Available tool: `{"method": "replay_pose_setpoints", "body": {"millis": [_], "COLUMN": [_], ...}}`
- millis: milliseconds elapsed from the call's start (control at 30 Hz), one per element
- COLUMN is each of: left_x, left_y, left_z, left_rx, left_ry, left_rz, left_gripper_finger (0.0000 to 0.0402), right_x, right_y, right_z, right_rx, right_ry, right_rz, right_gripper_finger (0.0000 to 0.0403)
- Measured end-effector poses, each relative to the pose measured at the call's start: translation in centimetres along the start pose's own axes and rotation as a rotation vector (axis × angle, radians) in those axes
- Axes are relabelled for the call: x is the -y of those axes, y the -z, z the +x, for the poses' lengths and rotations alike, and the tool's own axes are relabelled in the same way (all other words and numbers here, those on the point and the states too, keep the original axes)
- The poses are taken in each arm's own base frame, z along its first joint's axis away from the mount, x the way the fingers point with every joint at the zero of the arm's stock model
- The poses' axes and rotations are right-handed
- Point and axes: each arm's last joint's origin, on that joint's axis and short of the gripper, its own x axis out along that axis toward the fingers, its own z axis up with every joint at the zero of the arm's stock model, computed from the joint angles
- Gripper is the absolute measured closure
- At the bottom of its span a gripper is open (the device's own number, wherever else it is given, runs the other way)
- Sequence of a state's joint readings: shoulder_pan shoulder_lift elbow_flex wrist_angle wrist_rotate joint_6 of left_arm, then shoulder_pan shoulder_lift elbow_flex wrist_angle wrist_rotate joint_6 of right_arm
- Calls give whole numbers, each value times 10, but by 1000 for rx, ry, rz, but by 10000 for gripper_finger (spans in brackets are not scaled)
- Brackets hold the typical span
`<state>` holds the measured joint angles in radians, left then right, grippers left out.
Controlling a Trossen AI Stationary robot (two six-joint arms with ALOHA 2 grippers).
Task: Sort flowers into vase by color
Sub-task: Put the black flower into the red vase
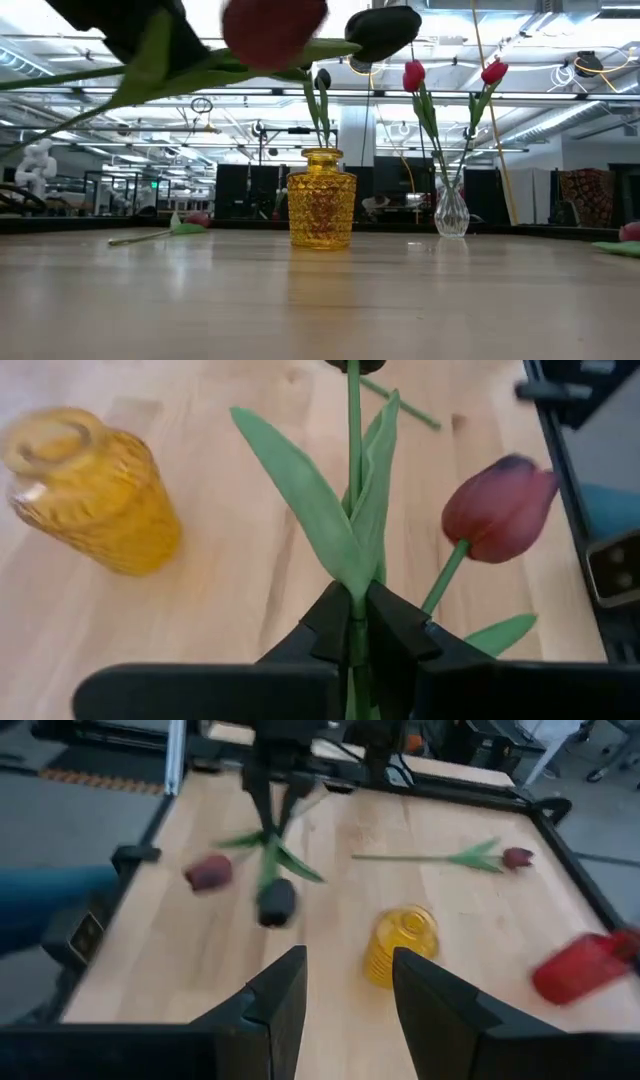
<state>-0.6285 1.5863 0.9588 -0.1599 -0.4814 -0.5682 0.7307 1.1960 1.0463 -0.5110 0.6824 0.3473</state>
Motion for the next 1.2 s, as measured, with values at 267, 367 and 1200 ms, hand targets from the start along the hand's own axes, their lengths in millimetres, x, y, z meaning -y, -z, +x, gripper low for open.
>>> {"method": "replay_pose_setpoints", "body": {"millis": [267, 367, 1200], "left_x": [-1, -1, -20], "left_y": [-4, -5, 31], "left_z": [-2, -2, 9], "left_rx": [35, 43, -92], "left_ry": [-13, -20, -75], "left_rz": [-8, -10, -106], "left_gripper_finger": [373, 373, 334], "right_x": [-7, -5, 1], "right_y": [6, 7, 10], "right_z": [37, 49, 64], "right_rx": [51, 27, -20], "right_ry": [28, 18, -18], "right_rz": [-132, -128, -105], "right_gripper_finger": [261, 261, 261]}}
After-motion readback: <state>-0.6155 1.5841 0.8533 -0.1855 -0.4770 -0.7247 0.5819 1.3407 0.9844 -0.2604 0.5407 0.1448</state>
